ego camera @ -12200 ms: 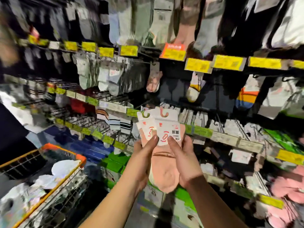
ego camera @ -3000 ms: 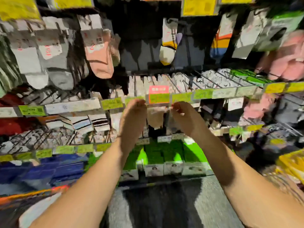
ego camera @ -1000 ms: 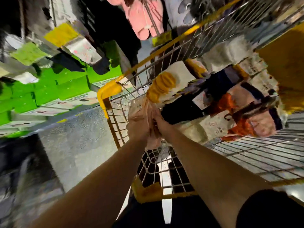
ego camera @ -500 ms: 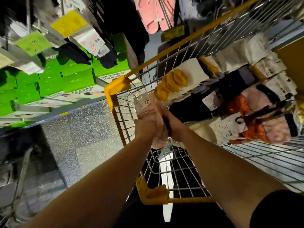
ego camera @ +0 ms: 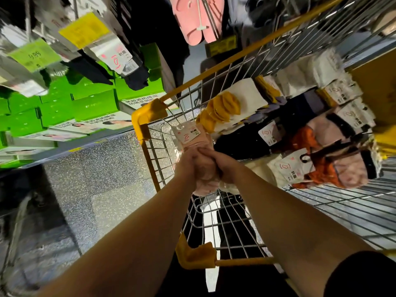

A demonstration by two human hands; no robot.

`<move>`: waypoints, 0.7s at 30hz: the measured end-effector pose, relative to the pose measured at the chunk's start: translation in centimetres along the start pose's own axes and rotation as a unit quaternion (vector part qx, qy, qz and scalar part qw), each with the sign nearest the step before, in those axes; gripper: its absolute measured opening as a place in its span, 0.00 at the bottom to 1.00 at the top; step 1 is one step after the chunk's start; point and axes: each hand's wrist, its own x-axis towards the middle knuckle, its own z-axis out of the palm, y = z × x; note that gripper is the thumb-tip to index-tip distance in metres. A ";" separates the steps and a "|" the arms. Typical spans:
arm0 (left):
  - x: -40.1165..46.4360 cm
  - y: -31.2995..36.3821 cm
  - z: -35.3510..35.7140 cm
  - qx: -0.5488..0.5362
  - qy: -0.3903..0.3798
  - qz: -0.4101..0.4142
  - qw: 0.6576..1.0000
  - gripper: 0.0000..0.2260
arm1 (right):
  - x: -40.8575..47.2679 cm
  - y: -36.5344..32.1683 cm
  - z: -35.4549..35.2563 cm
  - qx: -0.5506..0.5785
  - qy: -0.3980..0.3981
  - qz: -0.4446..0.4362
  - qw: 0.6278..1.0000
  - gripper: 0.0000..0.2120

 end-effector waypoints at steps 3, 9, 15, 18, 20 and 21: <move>-1.1 -0.2 -0.1 -0.020 -0.015 0.008 1.000 0.11 | -1.2 -0.6 0.5 0.007 0.003 0.006 1.000 0.27; -3.4 0.5 -0.5 0.013 -0.056 0.032 0.998 0.15 | -4.5 -2.0 2.5 -0.003 0.018 0.007 1.000 0.27; -7.1 0.8 -1.8 0.072 -0.141 0.027 0.987 0.20 | -10.5 -4.1 4.2 -0.094 0.030 -0.034 0.995 0.23; -9.3 0.7 -2.4 0.070 -0.116 0.085 0.987 0.26 | -13.4 -4.2 5.3 -0.110 0.039 -0.055 0.992 0.23; -10.8 0.9 -2.6 0.080 -0.133 0.109 0.982 0.28 | -15.3 -4.2 5.9 -0.113 0.041 -0.074 0.990 0.24; -11.6 1.2 -2.6 0.076 -0.137 0.126 0.980 0.27 | -16.2 -4.4 6.2 -0.119 0.036 -0.087 0.988 0.23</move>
